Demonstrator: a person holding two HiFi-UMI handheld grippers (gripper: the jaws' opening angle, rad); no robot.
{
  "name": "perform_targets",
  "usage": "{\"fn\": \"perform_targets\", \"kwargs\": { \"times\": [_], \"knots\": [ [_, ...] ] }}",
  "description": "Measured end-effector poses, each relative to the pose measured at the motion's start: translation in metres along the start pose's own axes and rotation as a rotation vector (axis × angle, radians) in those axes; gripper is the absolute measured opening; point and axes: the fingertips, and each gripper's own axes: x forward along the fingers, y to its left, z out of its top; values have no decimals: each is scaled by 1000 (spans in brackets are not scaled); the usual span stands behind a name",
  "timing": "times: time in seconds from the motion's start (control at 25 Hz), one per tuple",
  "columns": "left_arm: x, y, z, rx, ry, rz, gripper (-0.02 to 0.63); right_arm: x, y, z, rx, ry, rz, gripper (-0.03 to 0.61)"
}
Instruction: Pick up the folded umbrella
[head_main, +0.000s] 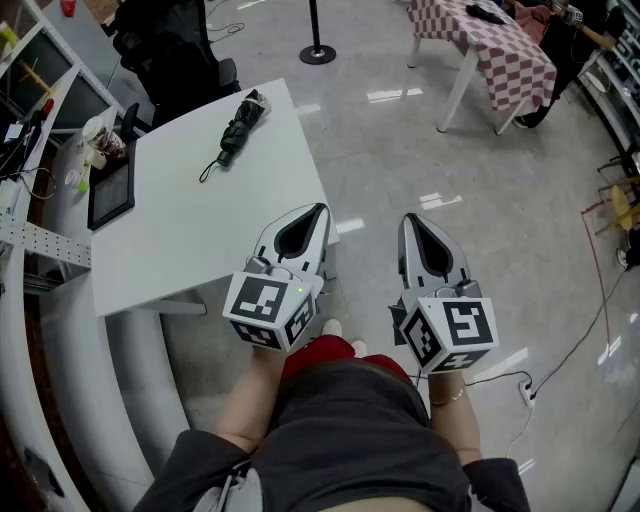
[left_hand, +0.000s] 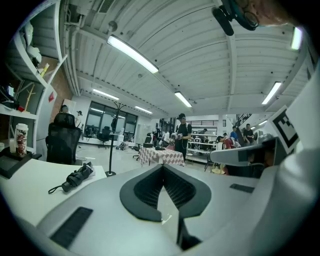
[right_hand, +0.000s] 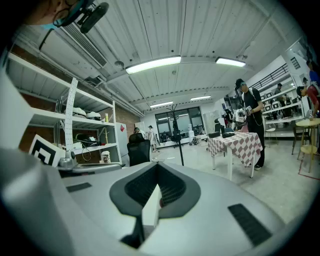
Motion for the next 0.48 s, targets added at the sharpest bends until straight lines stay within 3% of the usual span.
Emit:
{"fn": "perform_targets", "kwargs": {
  "times": [0.48],
  "knots": [
    [6,15,-1,-8,7,-10,12,19,-7,-8,27,16,-21,18]
  ]
}}
